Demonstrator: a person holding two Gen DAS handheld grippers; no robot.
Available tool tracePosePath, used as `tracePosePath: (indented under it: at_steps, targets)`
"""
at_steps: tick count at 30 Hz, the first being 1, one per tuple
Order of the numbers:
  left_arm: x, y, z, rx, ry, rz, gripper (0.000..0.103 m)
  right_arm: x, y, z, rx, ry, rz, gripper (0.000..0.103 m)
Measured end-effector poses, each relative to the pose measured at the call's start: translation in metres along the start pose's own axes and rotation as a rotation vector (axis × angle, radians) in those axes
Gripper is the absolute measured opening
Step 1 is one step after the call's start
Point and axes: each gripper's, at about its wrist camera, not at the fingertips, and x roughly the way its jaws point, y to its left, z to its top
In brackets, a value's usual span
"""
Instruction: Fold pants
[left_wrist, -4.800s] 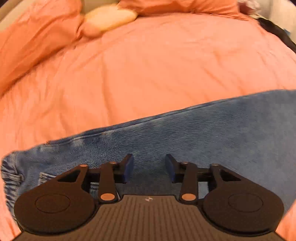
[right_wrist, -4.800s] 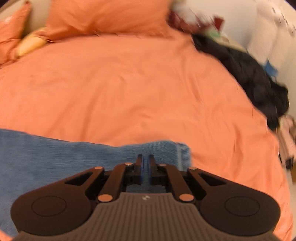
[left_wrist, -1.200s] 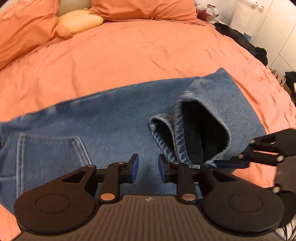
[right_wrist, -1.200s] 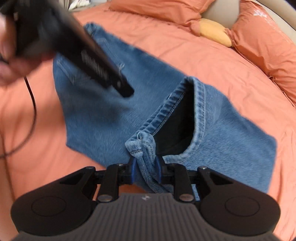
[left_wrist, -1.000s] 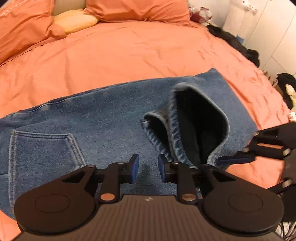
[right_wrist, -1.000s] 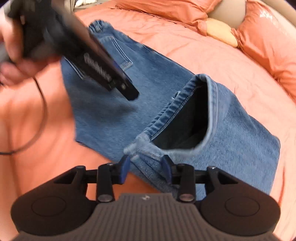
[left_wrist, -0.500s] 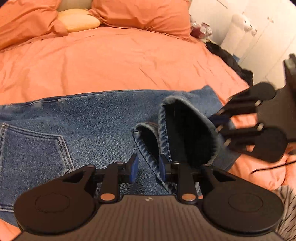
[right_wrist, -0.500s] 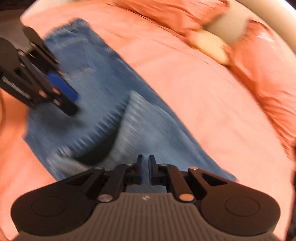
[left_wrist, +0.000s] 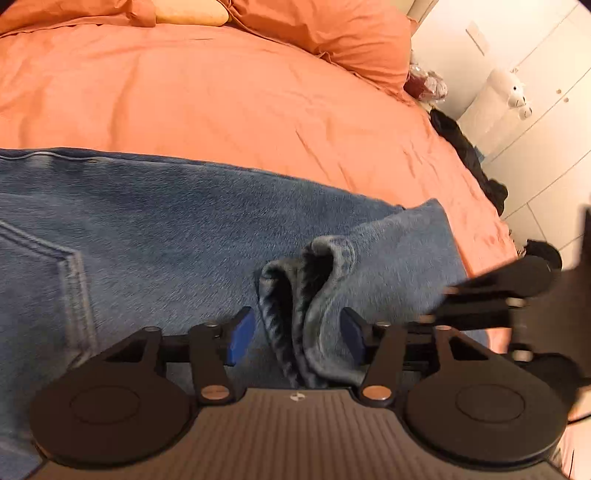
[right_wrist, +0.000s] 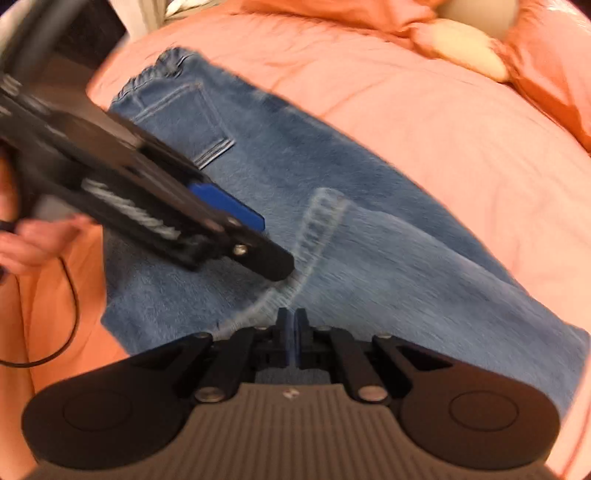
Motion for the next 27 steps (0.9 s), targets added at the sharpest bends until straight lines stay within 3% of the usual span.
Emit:
tracePosePath:
  at_steps: [3, 7, 9, 11, 16, 18, 22, 25, 27]
  targets:
    - [0.013, 0.0, 0.003, -0.011, -0.023, -0.026, 0.071, -0.021, -0.014, -0.014, -0.015, -0.018, -0.071, 0.003]
    - [0.028, -0.005, 0.004, 0.003, -0.035, -0.001, 0.074, -0.035, -0.035, -0.038, -0.014, 0.0, -0.143, 0.003]
    - [0.026, -0.01, 0.002, 0.024, -0.065, 0.017, 0.064, -0.041, -0.043, -0.051, -0.016, 0.021, -0.202, 0.003]
    - [0.014, -0.018, 0.0, 0.069, -0.114, 0.03, 0.027, -0.044, -0.05, -0.062, -0.015, 0.033, -0.257, 0.003]
    - [-0.032, -0.045, 0.021, 0.139, -0.204, -0.023, 0.012, -0.063, -0.074, -0.084, 0.028, 0.016, -0.292, 0.003]
    - [-0.038, -0.055, 0.036, 0.169, -0.179, -0.007, 0.012, -0.068, -0.076, -0.087, 0.032, 0.017, -0.302, 0.003]
    - [-0.018, -0.057, 0.046, 0.236, -0.109, 0.104, 0.012, -0.066, -0.078, -0.089, 0.059, 0.021, -0.258, 0.003]
    - [0.016, -0.039, 0.04, 0.201, -0.022, 0.166, 0.012, -0.048, -0.08, -0.092, 0.095, 0.078, -0.227, 0.003]
    - [0.032, -0.031, 0.033, 0.188, -0.005, 0.191, 0.013, -0.035, -0.083, -0.098, 0.129, 0.091, -0.21, 0.004]
